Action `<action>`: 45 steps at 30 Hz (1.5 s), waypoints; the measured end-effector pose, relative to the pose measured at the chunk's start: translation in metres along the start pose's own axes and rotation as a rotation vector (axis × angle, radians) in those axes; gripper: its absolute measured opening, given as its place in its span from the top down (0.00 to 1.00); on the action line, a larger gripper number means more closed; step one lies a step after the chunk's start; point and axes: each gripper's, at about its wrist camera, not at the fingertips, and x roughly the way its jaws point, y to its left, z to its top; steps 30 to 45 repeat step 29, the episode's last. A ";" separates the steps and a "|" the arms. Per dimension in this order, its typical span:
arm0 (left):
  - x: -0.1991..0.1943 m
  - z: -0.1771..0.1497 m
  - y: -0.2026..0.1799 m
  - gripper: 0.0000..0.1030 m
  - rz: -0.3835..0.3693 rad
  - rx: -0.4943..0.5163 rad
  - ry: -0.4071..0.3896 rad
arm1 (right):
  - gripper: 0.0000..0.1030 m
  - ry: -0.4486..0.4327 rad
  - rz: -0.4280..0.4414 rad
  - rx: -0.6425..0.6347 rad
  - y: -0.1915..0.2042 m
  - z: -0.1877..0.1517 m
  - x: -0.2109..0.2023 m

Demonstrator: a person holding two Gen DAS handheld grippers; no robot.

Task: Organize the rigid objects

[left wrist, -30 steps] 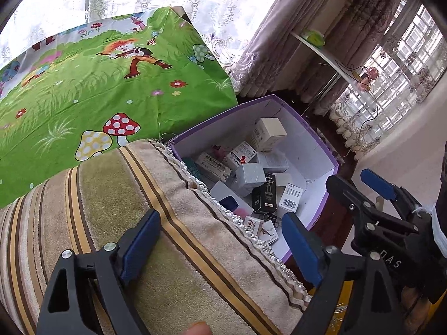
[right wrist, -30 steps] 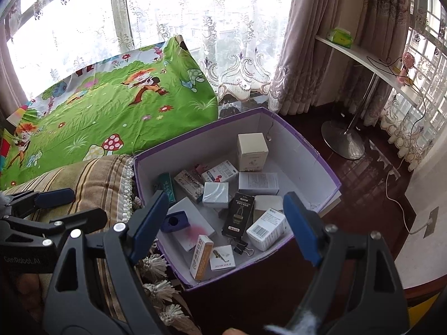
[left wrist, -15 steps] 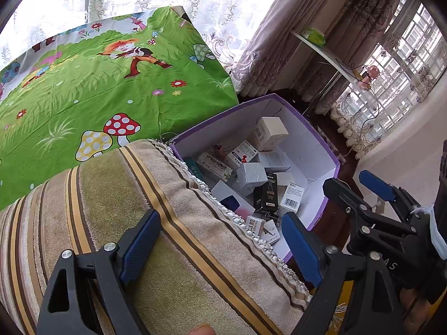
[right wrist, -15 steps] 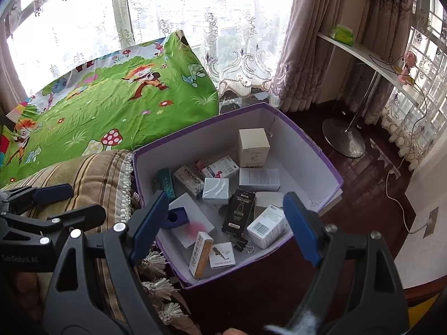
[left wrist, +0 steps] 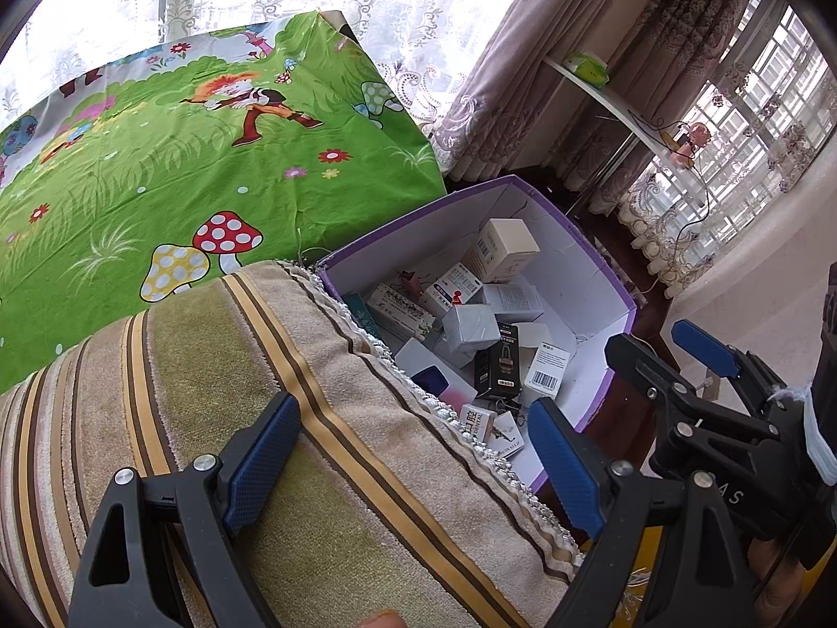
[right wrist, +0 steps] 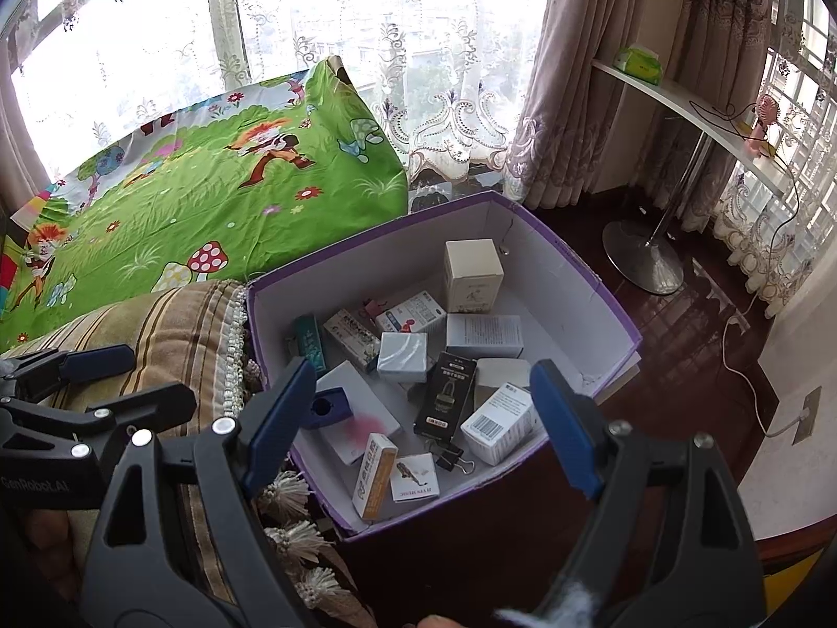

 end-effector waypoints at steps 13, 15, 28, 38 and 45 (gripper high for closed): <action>0.000 0.000 0.000 0.12 -0.001 0.000 0.001 | 0.17 0.002 0.001 0.001 0.000 0.000 0.000; 0.000 -0.001 -0.001 0.12 -0.001 0.001 0.002 | 0.17 0.002 0.001 0.001 0.000 0.000 0.000; 0.001 0.002 -0.002 0.06 -0.037 0.017 -0.001 | 0.17 0.008 0.002 0.011 -0.001 -0.003 0.003; 0.000 0.002 -0.004 0.04 -0.041 0.027 -0.006 | 0.17 0.010 0.003 0.011 0.000 -0.003 0.003; 0.000 0.002 -0.004 0.04 -0.041 0.027 -0.006 | 0.17 0.010 0.003 0.011 0.000 -0.003 0.003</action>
